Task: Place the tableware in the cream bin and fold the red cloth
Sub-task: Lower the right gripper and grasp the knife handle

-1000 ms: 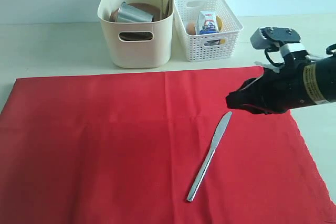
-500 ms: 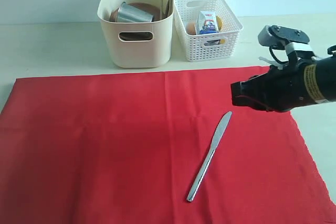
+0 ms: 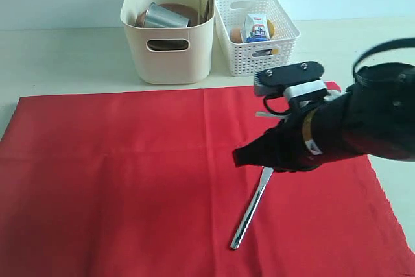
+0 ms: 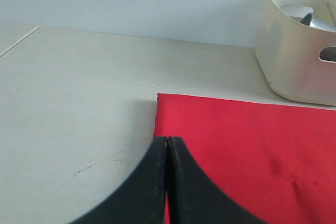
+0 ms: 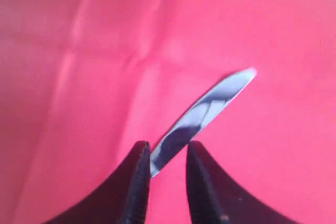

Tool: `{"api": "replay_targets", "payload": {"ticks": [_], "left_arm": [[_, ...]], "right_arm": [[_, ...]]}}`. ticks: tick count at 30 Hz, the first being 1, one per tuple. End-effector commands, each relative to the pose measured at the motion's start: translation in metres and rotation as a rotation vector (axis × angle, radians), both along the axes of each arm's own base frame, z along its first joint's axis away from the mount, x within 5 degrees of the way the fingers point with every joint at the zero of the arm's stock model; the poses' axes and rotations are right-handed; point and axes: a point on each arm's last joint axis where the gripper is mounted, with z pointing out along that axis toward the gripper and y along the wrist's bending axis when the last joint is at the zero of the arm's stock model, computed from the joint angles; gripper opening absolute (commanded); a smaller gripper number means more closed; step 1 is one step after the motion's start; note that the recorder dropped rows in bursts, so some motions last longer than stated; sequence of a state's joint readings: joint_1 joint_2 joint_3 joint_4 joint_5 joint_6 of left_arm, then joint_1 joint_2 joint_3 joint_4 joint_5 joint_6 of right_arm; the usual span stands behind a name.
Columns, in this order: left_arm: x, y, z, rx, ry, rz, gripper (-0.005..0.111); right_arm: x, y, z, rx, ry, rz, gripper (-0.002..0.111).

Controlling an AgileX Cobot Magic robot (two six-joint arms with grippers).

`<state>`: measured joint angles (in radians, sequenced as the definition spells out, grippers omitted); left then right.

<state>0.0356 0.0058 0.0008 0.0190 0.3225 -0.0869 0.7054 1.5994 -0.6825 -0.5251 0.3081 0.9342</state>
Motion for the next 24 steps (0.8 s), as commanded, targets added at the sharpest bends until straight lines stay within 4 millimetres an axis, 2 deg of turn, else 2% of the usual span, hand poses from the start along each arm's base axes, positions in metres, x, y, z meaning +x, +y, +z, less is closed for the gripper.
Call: {"api": "replay_targets", "payload": {"ticks": [1,5,7,19,24], "left_arm": [[0.0,0.0,0.001,0.001,-0.013,0.0,0.001],[0.0,0.0,0.001,0.001,-0.013,0.0,0.001],[0.0,0.0,0.001,0.001,-0.013,0.0,0.001],[0.0,0.0,0.001,0.001,-0.013,0.0,0.001],[0.0,0.0,0.001,0.001,-0.013,0.0,0.001]], "right_arm": [[-0.002,0.019,-0.004,0.006,0.211,-0.128,0.034],[0.001,0.023,-0.019,-0.013,0.26,-0.177,0.048],[0.002,0.024,-0.025,-0.011,0.273,-0.207,0.051],[0.006,0.031,-0.047,0.037,0.286,-0.26,0.05],[0.006,0.031,-0.048,0.034,0.289,-0.26,0.042]]}}
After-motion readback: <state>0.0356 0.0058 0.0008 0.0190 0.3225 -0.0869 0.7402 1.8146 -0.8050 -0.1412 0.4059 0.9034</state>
